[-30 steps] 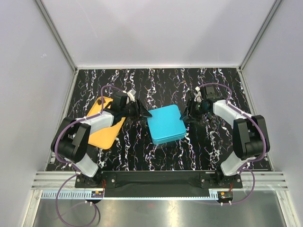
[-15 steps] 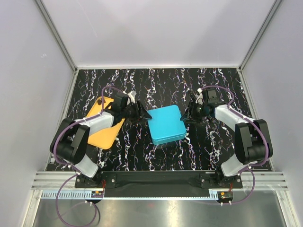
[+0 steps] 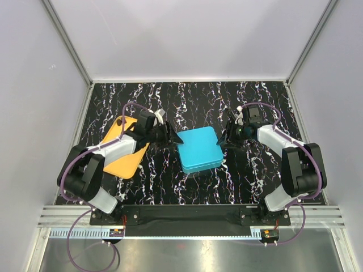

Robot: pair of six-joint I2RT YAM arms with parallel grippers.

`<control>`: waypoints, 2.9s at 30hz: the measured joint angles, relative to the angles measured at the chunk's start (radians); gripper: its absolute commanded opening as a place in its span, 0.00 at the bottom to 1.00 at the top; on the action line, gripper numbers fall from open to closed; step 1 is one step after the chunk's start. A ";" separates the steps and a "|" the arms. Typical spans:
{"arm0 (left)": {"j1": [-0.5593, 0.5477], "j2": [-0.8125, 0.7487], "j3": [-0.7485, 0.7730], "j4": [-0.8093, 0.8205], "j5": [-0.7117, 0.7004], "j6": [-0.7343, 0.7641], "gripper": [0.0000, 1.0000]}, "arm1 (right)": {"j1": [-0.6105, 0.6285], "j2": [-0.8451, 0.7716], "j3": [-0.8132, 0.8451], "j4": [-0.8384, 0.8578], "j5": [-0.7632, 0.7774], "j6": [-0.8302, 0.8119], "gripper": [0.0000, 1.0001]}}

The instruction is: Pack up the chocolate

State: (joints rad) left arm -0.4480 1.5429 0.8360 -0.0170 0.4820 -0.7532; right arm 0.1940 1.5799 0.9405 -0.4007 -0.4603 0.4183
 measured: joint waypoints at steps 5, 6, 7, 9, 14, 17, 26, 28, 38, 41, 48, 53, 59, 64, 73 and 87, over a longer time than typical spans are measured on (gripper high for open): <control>-0.026 0.007 -0.001 0.003 -0.006 -0.004 0.53 | 0.000 0.000 0.000 -0.002 -0.002 -0.006 0.50; -0.033 0.008 -0.001 0.002 -0.010 -0.005 0.53 | 0.000 0.000 0.000 -0.002 -0.002 -0.006 0.50; -0.040 0.008 -0.003 0.000 -0.018 -0.005 0.52 | 0.000 0.000 0.000 -0.001 -0.002 -0.006 0.50; -0.053 0.007 -0.009 -0.005 -0.037 -0.005 0.52 | 0.000 -0.001 -0.005 0.004 -0.004 -0.006 0.50; -0.090 0.002 -0.055 -0.032 -0.071 -0.007 0.52 | 0.000 -0.016 -0.029 0.027 -0.005 -0.006 0.51; -0.103 -0.005 -0.067 -0.034 -0.080 -0.016 0.52 | -0.001 -0.026 -0.045 0.037 -0.009 -0.005 0.51; -0.116 -0.016 -0.095 0.007 -0.105 -0.037 0.51 | -0.001 -0.043 -0.079 0.082 -0.010 0.009 0.49; -0.117 -0.016 -0.095 0.007 -0.110 -0.037 0.51 | -0.001 -0.043 -0.084 0.093 -0.015 0.016 0.48; -0.119 0.013 -0.063 -0.013 -0.113 -0.037 0.49 | -0.008 -0.035 -0.161 0.249 -0.082 0.112 0.38; -0.114 0.013 -0.064 -0.012 -0.113 -0.039 0.49 | -0.013 -0.035 -0.187 0.307 -0.094 0.138 0.38; -0.097 -0.002 -0.024 -0.096 -0.151 -0.020 0.52 | -0.010 -0.032 -0.194 0.342 -0.102 0.160 0.38; -0.017 -0.018 0.075 -0.216 -0.199 0.024 0.56 | -0.008 -0.035 -0.224 0.398 -0.108 0.224 0.41; 0.017 -0.025 0.163 -0.200 -0.175 0.055 0.55 | -0.003 -0.053 -0.233 0.380 -0.074 0.246 0.51; 0.014 -0.001 0.163 -0.129 -0.097 0.054 0.52 | 0.008 -0.075 -0.142 0.190 0.029 0.181 0.54; 0.014 0.129 0.137 -0.014 -0.019 0.041 0.48 | 0.008 -0.138 -0.009 0.032 0.045 0.108 0.39; 0.014 0.129 0.109 0.053 -0.018 0.038 0.48 | 0.309 -0.022 -0.198 0.605 -0.359 0.321 0.10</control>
State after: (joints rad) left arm -0.4339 1.6714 0.9451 0.0360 0.4641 -0.7151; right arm 0.5026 1.5578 0.7422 0.2039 -0.8188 0.7395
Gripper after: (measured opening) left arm 0.481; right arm 0.129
